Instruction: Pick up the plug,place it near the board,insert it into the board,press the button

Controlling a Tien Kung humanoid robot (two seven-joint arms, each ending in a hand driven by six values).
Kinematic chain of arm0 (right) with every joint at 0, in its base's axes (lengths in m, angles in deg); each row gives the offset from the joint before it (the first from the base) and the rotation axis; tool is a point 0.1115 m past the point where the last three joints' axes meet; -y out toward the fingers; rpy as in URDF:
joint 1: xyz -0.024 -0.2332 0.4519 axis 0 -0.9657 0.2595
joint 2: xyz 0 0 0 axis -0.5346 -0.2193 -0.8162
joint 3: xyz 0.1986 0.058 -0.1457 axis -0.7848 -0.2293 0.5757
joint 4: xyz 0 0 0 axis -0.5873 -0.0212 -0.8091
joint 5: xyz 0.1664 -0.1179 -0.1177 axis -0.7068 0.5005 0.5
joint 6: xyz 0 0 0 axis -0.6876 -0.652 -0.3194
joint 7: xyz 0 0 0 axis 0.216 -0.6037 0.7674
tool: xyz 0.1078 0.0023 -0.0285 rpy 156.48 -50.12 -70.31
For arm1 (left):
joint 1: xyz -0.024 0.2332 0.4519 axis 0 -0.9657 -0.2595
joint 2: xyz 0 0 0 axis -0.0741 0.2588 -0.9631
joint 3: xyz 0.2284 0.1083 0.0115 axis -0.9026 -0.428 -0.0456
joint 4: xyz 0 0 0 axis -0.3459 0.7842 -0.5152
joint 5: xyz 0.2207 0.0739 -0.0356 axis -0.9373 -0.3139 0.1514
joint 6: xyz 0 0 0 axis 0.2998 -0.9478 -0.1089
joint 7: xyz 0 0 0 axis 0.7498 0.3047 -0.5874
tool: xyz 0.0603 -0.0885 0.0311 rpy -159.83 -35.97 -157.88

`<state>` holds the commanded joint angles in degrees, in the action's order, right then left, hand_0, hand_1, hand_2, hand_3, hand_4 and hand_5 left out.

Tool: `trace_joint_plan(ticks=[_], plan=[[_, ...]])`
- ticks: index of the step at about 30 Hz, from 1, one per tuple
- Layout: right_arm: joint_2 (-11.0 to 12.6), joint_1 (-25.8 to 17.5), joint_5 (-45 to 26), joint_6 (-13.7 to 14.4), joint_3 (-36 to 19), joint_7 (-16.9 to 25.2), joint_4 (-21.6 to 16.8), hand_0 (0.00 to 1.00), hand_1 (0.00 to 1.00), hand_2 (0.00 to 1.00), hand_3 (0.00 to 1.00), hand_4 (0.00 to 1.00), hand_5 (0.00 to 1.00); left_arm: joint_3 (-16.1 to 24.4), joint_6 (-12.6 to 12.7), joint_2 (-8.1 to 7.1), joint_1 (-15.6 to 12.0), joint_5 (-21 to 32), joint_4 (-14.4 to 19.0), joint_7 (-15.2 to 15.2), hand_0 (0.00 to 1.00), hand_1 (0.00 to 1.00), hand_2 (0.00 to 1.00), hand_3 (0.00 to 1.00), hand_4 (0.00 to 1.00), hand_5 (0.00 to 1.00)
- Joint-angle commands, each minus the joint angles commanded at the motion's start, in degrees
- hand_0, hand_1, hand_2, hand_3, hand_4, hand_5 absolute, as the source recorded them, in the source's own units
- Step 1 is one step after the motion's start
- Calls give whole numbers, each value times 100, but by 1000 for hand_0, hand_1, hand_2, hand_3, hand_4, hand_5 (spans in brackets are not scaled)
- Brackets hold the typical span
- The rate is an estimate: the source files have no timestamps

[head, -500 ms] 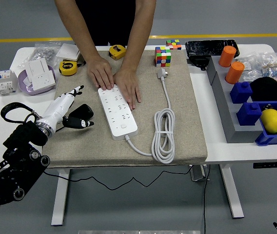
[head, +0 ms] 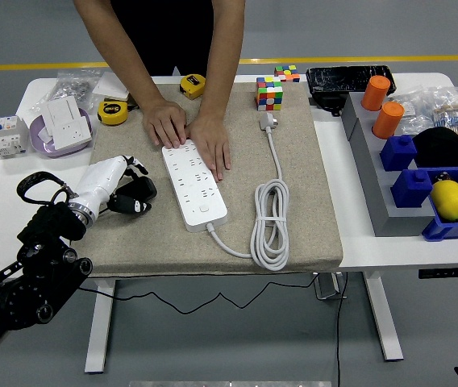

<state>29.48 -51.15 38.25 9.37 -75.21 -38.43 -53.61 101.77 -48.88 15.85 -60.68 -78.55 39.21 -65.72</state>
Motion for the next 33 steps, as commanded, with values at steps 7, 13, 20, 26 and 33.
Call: trace_joint_plan(ticks=[7,13,20,26,33], plan=[[6,7,17,9,-31,-1,0,998,879,825,859,998,909,70,146,49,32,-93,-173,50,530,613,514,519,998,135],[4,15,-3,9,-26,18,0,998,879,825,859,998,907,94,228,47,18,-63,-246,81,476,577,493,505,998,154],[9,18,4,9,-35,17,0,998,878,825,860,998,906,118,224,55,20,-127,-280,54,414,445,450,476,918,163],[10,22,4,13,-38,16,0,998,878,825,859,998,905,139,243,62,31,-144,-272,54,353,355,394,422,751,188],[13,31,-26,12,-17,16,0,998,878,824,859,998,903,116,302,28,38,-138,-207,34,311,248,289,385,683,184]])
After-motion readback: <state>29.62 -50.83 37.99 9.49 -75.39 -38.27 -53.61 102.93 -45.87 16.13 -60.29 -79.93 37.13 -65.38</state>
